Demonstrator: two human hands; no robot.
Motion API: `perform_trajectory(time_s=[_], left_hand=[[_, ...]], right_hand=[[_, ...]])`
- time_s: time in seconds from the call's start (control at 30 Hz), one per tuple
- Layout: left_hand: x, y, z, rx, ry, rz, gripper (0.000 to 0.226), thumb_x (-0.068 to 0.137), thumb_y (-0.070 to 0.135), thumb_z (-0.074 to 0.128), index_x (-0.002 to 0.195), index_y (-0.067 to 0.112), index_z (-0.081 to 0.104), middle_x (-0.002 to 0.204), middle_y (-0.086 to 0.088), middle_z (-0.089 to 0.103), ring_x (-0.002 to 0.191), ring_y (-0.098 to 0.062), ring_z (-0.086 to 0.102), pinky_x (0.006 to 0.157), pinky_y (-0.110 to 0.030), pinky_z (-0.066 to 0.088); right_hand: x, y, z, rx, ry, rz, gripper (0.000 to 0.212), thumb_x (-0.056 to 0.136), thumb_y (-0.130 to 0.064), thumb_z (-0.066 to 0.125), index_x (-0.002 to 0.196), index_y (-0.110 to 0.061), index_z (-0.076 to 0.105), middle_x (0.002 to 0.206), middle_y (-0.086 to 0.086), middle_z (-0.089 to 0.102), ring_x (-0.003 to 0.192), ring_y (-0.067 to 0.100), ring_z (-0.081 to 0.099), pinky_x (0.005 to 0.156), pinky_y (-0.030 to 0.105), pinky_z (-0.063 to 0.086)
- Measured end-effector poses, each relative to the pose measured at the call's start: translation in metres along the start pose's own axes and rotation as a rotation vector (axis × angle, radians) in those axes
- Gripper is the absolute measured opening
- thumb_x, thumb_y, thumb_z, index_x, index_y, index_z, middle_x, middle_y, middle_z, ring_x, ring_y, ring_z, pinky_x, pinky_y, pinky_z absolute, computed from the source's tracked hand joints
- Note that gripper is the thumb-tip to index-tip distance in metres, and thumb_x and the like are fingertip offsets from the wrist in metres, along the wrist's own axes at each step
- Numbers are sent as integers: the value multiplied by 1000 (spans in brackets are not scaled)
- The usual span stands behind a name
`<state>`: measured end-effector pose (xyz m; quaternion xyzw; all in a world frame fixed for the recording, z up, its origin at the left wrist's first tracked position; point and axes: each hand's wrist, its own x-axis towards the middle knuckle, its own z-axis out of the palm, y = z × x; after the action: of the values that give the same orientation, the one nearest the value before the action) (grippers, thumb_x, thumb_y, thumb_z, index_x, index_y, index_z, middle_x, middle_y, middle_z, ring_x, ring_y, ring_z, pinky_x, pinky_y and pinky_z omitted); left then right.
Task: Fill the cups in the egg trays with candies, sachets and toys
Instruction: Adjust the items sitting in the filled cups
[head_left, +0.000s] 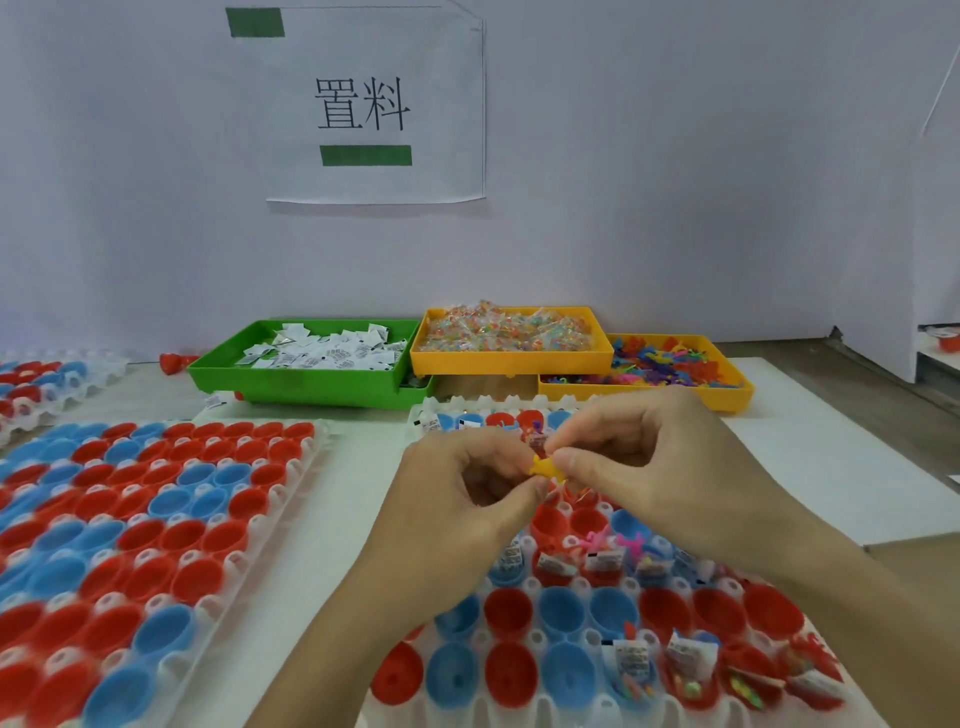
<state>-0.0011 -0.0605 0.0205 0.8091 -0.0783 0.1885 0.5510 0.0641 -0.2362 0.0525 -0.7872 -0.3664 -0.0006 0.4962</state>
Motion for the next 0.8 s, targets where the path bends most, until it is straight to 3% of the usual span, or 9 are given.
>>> perform_trajectory(time_s=[0.13,0.3,0.5,0.57,0.63,0.67,0.8], left_hand=[[0,2,-4,10,-106,-2,9,86,12,74,87,22,76,79,-1,73,76,-20,70,73,-42,60],[1,3,-15,24,-158,11,8,87,18,71,85,24,77,77,1,73,73,-20,69,71,-41,59],[-1,6,-27,118,-237,46,12,87,24,68,82,27,79,72,6,71,57,-2,55,57,-10,40],[0,7,-30,71,-120,55,16,86,25,63,80,26,78,72,2,72,54,-13,54,53,-21,41],[1,8,-28,49,-23,58,19,85,25,60,80,22,77,75,-1,73,68,-39,59,57,-45,49],[1,9,-26,53,2,59,19,85,25,59,79,21,77,76,-2,73,72,-44,59,61,-53,49],[0,11,-23,81,25,51,20,85,25,58,80,21,77,77,0,73,75,-47,59,66,-60,48]], right_hand=[[-1,1,-7,-64,-75,-10,10,84,-14,76,85,-24,78,80,-11,76,74,5,73,72,19,58],[-4,-3,-12,-82,-131,-51,10,84,-16,76,81,-26,78,77,-8,75,70,8,72,67,20,58],[-7,-9,-13,-85,-302,-30,6,84,-18,78,84,-23,78,79,-8,76,71,8,72,66,17,56],[-10,-10,-14,-115,-396,-14,7,85,-20,77,84,-27,78,78,-13,75,72,7,72,66,17,55],[-12,-11,-11,-155,-456,-18,8,86,-24,76,84,-32,76,78,-19,73,73,6,71,69,22,56],[-12,-11,-10,-148,-458,-22,11,86,-24,76,82,-34,75,77,-19,73,73,6,71,70,24,57],[-13,-15,-9,-101,-464,-32,18,86,-23,77,76,-37,73,75,-14,73,68,8,70,70,27,60]])
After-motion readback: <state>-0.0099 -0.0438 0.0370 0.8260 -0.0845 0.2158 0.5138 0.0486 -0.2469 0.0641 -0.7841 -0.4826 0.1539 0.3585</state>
